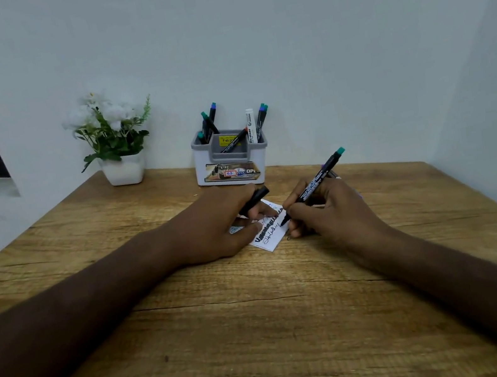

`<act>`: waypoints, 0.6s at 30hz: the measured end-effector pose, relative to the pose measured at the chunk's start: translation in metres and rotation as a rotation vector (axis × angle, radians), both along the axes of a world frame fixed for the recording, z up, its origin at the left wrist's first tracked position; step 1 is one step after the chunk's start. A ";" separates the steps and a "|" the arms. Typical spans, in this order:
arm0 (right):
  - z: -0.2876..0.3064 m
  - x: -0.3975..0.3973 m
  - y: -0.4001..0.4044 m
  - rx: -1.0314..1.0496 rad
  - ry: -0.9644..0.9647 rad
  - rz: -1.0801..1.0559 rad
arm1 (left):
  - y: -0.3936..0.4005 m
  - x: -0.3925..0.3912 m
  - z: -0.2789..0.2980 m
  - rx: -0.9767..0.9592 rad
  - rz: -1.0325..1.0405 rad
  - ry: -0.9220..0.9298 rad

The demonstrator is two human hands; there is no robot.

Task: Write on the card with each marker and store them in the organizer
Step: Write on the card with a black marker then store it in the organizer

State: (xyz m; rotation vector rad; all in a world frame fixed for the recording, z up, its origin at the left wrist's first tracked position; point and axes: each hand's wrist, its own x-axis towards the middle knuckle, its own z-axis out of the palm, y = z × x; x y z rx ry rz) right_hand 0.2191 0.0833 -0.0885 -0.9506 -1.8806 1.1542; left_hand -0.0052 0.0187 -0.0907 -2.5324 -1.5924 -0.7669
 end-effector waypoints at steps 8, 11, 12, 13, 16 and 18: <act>0.016 0.015 0.009 -0.315 0.654 -0.026 | -0.006 0.002 0.005 -0.111 0.007 -0.064; 0.021 0.015 0.005 -0.289 0.638 0.019 | -0.005 0.001 0.003 -0.100 0.028 -0.045; 0.020 0.014 0.003 -0.247 0.605 0.033 | -0.004 0.001 0.002 -0.090 0.026 -0.029; 0.019 0.012 0.002 -0.204 0.579 0.039 | -0.003 0.001 0.001 -0.086 0.027 -0.016; 0.014 0.011 0.001 -0.121 0.556 0.025 | 0.000 0.001 0.000 -0.087 0.037 -0.010; 0.012 0.012 0.002 -0.091 0.546 0.028 | 0.000 0.000 -0.001 -0.081 0.042 -0.008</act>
